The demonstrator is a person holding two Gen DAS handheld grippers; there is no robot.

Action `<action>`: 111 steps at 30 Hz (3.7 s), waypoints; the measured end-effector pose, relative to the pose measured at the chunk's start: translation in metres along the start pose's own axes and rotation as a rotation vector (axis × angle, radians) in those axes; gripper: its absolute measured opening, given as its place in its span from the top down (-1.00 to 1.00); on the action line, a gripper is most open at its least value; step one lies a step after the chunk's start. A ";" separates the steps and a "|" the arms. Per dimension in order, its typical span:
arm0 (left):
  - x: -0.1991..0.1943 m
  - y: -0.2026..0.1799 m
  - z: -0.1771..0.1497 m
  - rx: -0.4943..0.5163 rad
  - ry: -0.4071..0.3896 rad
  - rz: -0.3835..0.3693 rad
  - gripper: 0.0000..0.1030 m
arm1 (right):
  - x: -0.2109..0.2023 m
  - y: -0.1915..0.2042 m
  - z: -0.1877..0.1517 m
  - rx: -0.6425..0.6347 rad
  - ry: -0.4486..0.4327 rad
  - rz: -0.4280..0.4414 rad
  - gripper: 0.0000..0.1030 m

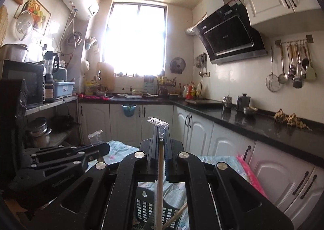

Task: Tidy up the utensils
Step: 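Lift both held chopsticks upright and carry them above the caddy, then lower the chopsticks into the caddy and open both grippers, then withdraw both open grippers from the caddy, then move both open grippers down toward the loose chopsticks on the sheet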

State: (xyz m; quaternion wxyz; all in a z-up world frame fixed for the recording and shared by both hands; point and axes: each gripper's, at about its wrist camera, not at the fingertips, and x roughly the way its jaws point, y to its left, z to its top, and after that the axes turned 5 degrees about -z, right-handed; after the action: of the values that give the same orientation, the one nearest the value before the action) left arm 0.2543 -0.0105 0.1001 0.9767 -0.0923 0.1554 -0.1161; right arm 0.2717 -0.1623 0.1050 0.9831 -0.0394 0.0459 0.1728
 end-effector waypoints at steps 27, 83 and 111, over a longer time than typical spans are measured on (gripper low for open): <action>-0.038 0.029 -0.016 -0.140 -0.014 0.021 -0.62 | -0.003 -0.008 -0.043 0.080 0.233 -0.058 0.09; -0.133 0.043 -0.105 -0.129 0.136 0.117 -0.79 | -0.098 0.036 -0.096 -0.032 0.410 0.055 -0.26; -0.114 0.049 -0.145 -0.159 0.261 0.161 -0.79 | -0.084 0.052 -0.138 -0.086 0.524 0.090 -0.26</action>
State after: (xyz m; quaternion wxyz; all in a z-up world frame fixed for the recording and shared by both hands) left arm 0.1117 0.0446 -0.0140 0.9439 -0.1408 0.2965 -0.0356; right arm 0.1644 -0.1549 -0.0263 0.9265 -0.1223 0.2929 0.2019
